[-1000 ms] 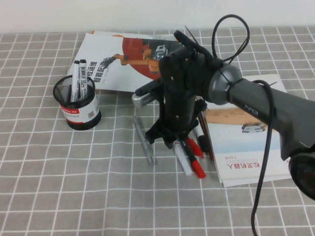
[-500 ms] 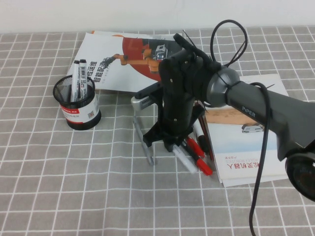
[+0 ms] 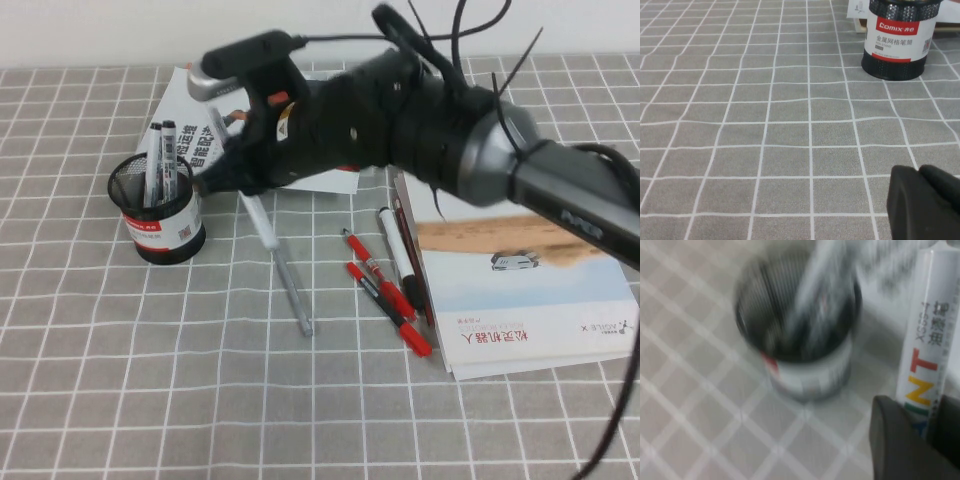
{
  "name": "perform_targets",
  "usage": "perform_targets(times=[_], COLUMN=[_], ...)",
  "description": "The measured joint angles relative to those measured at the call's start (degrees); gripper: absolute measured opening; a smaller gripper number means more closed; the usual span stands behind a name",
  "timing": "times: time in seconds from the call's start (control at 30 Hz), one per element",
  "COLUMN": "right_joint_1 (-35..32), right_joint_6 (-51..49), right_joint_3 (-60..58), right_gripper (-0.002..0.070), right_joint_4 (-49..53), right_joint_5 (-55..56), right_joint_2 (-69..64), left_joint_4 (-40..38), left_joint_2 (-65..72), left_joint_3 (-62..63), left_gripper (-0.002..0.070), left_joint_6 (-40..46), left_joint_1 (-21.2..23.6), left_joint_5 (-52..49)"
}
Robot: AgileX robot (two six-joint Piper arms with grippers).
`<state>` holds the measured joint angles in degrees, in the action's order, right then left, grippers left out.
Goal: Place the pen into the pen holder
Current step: Place the pen onto the pen holder
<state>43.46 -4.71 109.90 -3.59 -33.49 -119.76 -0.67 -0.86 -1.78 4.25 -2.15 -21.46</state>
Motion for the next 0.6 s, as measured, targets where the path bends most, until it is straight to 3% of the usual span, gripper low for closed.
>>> perform_targets(times=[0.33, 0.6], right_joint_1=[2.6, 3.1], right_joint_6=[-1.6, -5.4], right_joint_3=[-13.9, -10.6], right_gripper=[0.0102, 0.0102], right_joint_4=[10.6, 16.3], right_joint_5=[44.3, 55.5], right_joint_2=[1.9, -3.1], left_joint_4=[0.0, 0.0], left_joint_2=[0.0, 0.0], left_joint_3=[0.0, 0.0], left_gripper=[-0.0003, -0.0003], left_joint_6=[0.0, 0.0], left_joint_1=[0.0, 0.0], left_joint_5=[0.0, 0.0])
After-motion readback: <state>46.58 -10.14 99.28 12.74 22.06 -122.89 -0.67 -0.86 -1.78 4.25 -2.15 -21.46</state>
